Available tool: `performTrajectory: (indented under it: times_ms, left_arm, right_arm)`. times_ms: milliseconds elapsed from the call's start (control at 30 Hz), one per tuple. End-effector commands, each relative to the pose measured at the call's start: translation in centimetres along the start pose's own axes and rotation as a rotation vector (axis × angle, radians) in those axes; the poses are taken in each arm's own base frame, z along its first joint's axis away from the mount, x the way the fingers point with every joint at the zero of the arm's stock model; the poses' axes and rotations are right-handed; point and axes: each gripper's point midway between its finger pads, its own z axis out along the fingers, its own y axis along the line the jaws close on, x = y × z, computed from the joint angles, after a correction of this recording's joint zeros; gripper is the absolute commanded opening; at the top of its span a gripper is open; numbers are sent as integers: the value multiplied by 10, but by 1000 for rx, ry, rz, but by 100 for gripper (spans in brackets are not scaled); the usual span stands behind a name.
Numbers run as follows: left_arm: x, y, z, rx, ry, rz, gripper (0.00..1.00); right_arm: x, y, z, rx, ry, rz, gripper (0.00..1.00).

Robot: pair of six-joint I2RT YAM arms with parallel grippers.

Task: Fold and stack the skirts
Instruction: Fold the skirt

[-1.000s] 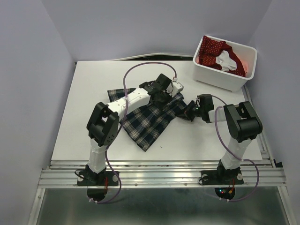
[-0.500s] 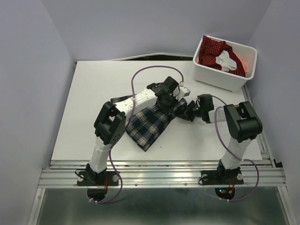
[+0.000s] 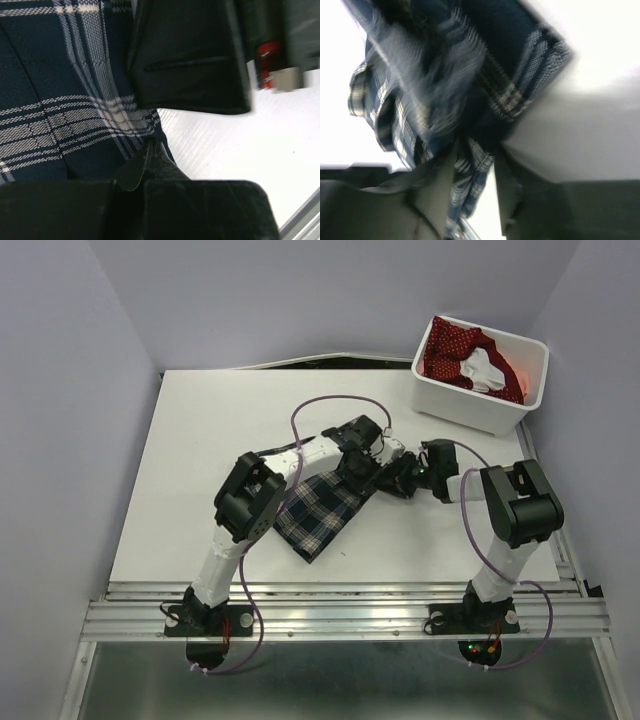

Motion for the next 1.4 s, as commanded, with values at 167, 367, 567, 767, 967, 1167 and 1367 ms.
performTrajectory:
  times_ms: [167,367,567,767,967,1167,1367]
  left_arm:
    - [13,-20,-2,109,-37,26,0]
    - [26,-23,-2,118,-13,35,0]
    - [40,-23,-3,125,15,66,0]
    - [52,-19,-5,109,45,92,0]
    - [78,-20,-9,143,118,193,0]
    - [123,-17,-9,169,279,316,0]
    - [163,-3,-23,132,422,521,0]
  right_arm:
    - [-13,-11,-33,49,-49,-75,55]
    - [-41,-12,-27,86,-119,-66,62]
    - [-55,-21,-22,125,-133,-129,67]
    - [-59,-47,-16,243,-106,-187,66]
    - [-73,-48,-42,339,-110,-411,63]
    - [-93,30,-67,164,-98,-697,63]
    - [-103,107,-75,-61,-77,-842,64]
